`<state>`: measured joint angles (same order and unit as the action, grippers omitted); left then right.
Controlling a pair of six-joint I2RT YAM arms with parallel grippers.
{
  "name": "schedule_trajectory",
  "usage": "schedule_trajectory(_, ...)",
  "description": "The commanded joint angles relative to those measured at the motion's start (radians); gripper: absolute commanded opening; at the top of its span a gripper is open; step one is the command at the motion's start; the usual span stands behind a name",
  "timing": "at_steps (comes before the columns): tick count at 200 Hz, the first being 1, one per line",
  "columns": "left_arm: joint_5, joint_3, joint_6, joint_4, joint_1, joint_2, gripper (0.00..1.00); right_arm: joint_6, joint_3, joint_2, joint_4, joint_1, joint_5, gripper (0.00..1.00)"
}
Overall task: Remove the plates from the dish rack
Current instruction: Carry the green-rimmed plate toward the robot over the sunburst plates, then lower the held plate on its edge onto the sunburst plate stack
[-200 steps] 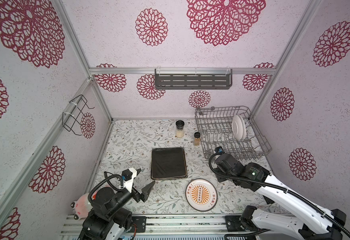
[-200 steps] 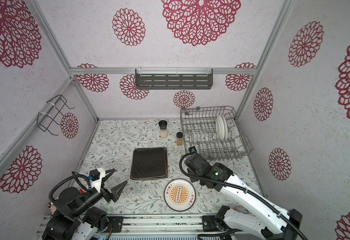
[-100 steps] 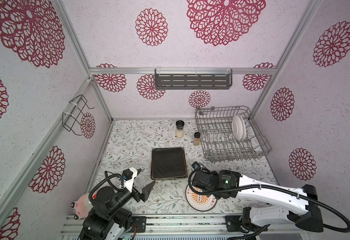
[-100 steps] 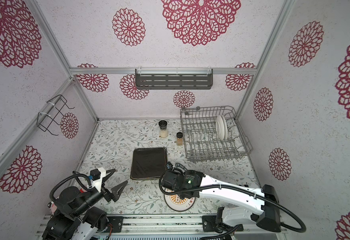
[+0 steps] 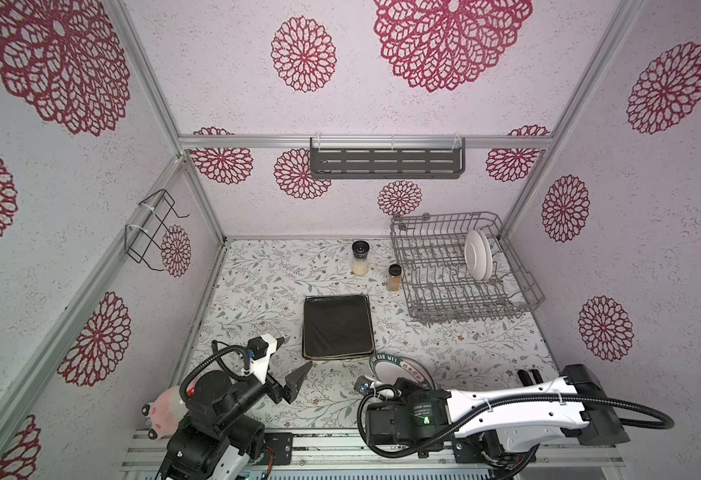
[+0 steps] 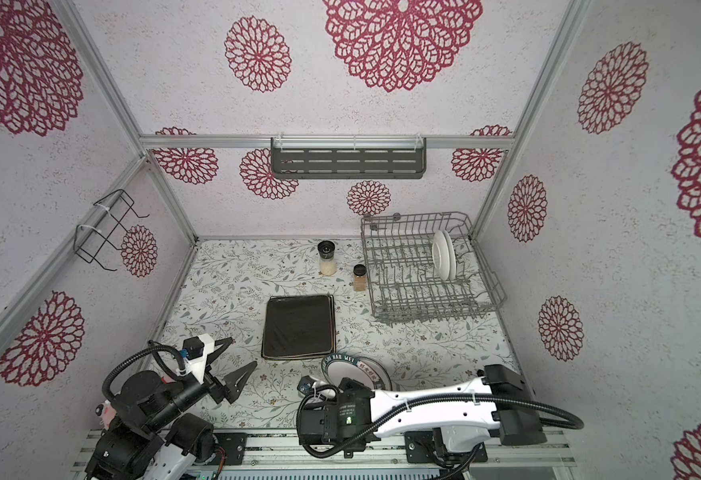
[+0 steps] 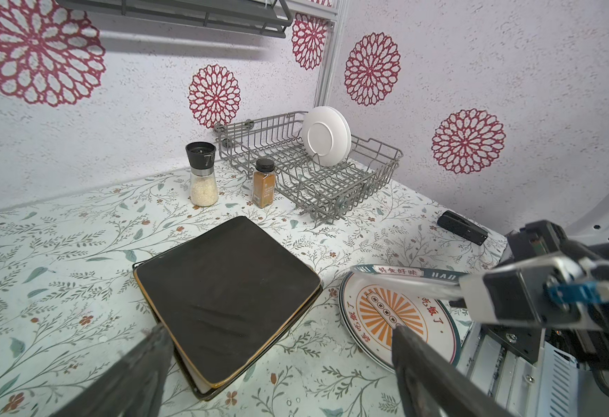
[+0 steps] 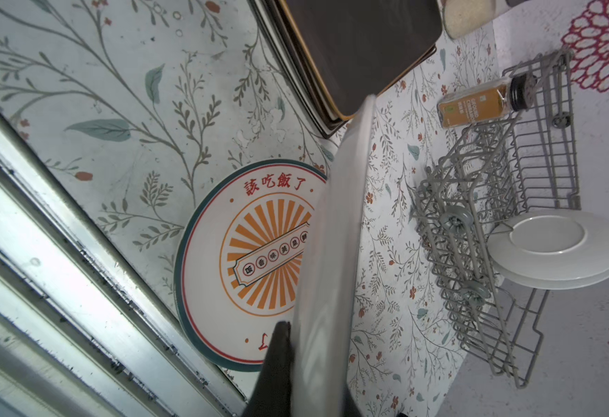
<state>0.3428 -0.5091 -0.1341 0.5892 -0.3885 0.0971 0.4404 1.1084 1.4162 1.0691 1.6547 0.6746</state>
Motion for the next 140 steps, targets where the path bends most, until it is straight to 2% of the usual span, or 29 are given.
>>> schedule_trajectory(1, 0.009, 0.009, 0.025, -0.010, -0.007, 0.006, 0.97, 0.026, 0.028, 0.014, 0.067, 0.031, 0.087, 0.03)
schedule_trajectory(76, 0.013, 0.009, 0.025, -0.009, -0.008, -0.006, 0.97, 0.202, 0.055, 0.211, 0.124, 0.112, 0.096, 0.03)
schedule_trajectory(140, 0.012, 0.009, 0.024, -0.011, -0.012, -0.005, 0.97, 0.258, 0.074, 0.305, 0.203, 0.123, 0.093, 0.07)
